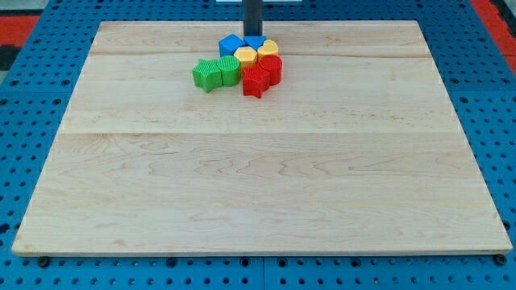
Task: Move your arm to the center
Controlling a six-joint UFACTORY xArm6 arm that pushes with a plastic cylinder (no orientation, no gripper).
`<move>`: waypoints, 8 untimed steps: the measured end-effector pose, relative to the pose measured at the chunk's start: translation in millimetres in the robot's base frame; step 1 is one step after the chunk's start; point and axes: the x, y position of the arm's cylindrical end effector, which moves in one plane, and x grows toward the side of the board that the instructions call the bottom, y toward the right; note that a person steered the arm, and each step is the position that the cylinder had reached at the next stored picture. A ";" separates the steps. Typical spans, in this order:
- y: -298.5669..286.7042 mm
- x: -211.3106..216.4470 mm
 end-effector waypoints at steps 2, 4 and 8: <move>5.3 -34.5; 139.4 -8.2; 73.0 159.7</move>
